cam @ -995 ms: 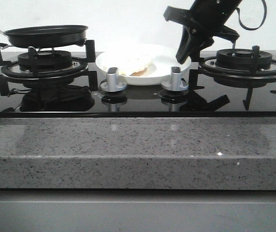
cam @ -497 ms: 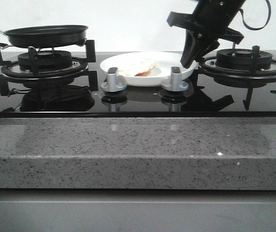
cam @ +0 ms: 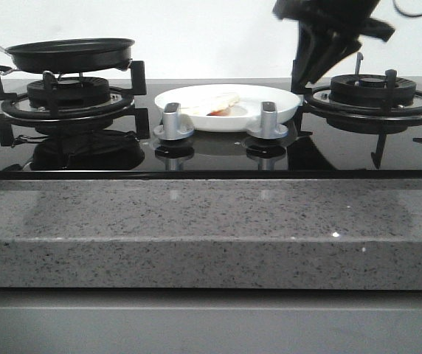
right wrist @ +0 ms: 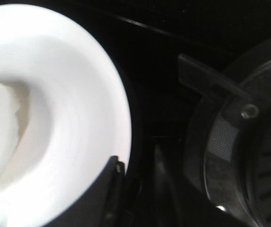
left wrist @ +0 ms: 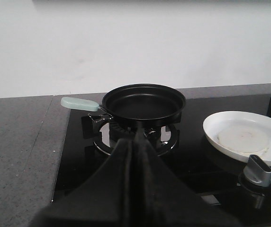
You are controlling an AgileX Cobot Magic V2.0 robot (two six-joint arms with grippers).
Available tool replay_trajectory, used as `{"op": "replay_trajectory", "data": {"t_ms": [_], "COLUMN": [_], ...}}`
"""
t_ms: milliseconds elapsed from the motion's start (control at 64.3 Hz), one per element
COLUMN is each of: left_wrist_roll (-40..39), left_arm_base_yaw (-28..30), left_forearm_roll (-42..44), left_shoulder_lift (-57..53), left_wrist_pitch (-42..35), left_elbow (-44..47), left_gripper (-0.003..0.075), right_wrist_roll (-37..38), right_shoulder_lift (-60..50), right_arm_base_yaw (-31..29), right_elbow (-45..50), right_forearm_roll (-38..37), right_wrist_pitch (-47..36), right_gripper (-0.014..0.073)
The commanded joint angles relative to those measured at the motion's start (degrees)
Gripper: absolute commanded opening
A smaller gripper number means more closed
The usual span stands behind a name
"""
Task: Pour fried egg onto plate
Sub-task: 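Open the right gripper and lift it away from the plate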
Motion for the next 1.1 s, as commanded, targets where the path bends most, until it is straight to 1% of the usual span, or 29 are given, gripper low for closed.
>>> {"op": "replay_trajectory", "data": {"t_ms": [0, 31, 93, 326, 435, 591, 808, 1088], "left_wrist_roll": [-0.23, -0.23, -0.23, -0.23, -0.23, -0.23, -0.23, -0.23], "left_arm_base_yaw": [-0.52, -0.52, -0.52, -0.52, -0.52, -0.52, -0.52, -0.52], "left_forearm_roll": [-0.48, -0.48, -0.48, -0.48, -0.48, -0.48, -0.48, -0.48], "left_shoulder_lift": [0.34, 0.34, 0.34, 0.34, 0.34, 0.34, 0.34, 0.34], "left_wrist_pitch": [-4.59, -4.59, -4.59, -4.59, -4.59, -4.59, -4.59, -4.59], "left_elbow": [-1.54, -1.54, -1.54, -1.54, -1.54, -1.54, -1.54, -1.54], "left_gripper": [-0.0019, -0.0019, -0.0019, -0.0019, -0.0019, -0.0019, -0.0019, -0.0019], "right_wrist_roll": [-0.7, -0.7, -0.7, -0.7, 0.52, 1.12, 1.27, 1.27], "right_shoulder_lift": [-4.95, -5.42, -6.02, -9.35, -13.21, -22.29, -36.87, -56.2], "right_arm_base_yaw": [-0.34, -0.34, -0.34, -0.34, -0.34, -0.34, -0.34, -0.34], "right_elbow": [-1.91, -1.91, -1.91, -1.39, 2.0, 14.03, 35.28, 57.23], "right_forearm_roll": [0.11, -0.38, -1.1, -5.94, -7.26, -7.93, -10.57, -11.06], "right_wrist_pitch": [0.3, 0.79, 1.33, 6.94, 5.76, -2.81, -16.78, -33.67], "right_gripper": [-0.0009, -0.0074, -0.0056, -0.0058, -0.0058, -0.0058, -0.0058, -0.0058]}}
